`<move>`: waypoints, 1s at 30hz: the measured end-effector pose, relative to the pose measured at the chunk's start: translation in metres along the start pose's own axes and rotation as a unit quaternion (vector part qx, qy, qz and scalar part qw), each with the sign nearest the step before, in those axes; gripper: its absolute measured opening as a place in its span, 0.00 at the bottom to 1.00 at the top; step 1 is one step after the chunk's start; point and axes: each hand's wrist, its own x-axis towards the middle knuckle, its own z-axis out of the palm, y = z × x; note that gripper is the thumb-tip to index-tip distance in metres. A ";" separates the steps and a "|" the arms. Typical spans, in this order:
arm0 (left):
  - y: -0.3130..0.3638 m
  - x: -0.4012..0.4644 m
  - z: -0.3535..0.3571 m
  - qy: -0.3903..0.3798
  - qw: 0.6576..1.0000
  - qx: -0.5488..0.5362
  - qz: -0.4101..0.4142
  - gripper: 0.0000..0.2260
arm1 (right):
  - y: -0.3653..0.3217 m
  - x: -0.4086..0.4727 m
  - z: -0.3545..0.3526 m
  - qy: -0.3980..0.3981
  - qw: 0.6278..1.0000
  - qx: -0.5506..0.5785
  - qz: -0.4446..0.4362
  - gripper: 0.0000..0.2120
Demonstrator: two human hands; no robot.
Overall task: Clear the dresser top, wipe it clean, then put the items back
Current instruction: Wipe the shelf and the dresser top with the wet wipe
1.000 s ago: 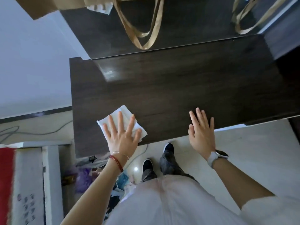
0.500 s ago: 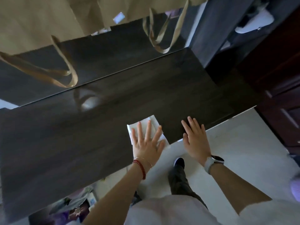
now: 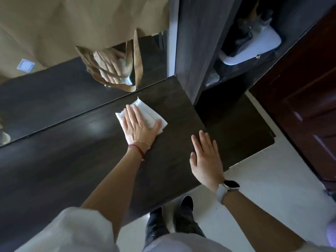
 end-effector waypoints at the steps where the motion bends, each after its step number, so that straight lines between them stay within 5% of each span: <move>1: 0.004 0.014 0.000 0.002 1.000 -0.005 -0.022 0.42 | -0.002 0.003 0.001 0.001 1.000 0.002 0.006 0.24; 5: 0.026 0.046 0.009 0.020 1.000 -0.003 -0.011 0.39 | -0.006 0.007 0.003 0.014 1.000 0.012 0.025 0.24; 14: 0.050 0.069 0.020 0.000 0.985 0.025 0.172 0.34 | -0.007 0.006 0.004 0.017 0.999 0.017 0.040 0.24; 24: 0.096 0.079 0.032 -0.046 0.977 -0.005 0.209 0.28 | -0.007 0.007 0.005 0.032 0.998 0.033 0.037 0.24; 30: 0.065 0.032 0.023 -0.108 0.918 -0.135 0.357 0.21 | -0.006 0.006 0.004 0.022 0.998 0.036 0.036 0.24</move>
